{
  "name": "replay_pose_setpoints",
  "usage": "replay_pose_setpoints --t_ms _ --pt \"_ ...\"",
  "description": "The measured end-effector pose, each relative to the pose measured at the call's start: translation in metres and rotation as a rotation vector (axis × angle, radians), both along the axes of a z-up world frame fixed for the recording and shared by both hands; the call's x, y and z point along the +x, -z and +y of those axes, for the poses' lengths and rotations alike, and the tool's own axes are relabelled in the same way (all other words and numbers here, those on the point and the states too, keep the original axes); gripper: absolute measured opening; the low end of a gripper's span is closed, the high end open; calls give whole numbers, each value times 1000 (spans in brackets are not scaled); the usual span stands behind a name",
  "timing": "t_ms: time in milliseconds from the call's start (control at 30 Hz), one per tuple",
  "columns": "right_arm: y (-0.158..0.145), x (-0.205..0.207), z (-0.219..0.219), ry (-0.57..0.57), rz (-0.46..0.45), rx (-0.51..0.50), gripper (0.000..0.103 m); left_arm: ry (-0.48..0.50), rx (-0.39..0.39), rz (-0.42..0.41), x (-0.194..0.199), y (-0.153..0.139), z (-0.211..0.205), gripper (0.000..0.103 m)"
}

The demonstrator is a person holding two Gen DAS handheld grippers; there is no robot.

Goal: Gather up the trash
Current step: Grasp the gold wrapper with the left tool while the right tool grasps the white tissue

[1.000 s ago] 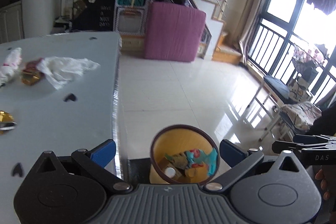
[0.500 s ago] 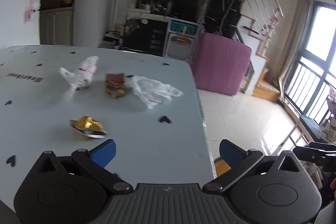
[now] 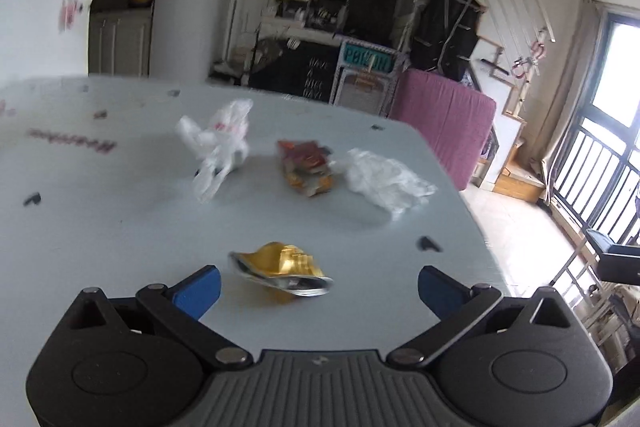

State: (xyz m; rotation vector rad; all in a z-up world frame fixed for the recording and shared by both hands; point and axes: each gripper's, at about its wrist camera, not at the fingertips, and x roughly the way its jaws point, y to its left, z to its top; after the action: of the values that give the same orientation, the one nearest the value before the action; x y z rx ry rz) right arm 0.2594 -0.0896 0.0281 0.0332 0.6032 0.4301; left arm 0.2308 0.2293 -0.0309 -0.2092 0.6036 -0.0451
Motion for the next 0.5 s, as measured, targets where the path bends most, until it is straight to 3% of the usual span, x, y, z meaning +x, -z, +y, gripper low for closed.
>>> replay_pose_setpoints --t_ms 300,433,500 --pt "4 40 26 30 -28 45 103 -38 -59 29 36 31 37 102" --pt "6 63 42 10 -43 24 103 -28 -19 12 43 35 32 100" --pt "6 74 50 -1 -56 10 103 -12 8 15 46 34 26 93"
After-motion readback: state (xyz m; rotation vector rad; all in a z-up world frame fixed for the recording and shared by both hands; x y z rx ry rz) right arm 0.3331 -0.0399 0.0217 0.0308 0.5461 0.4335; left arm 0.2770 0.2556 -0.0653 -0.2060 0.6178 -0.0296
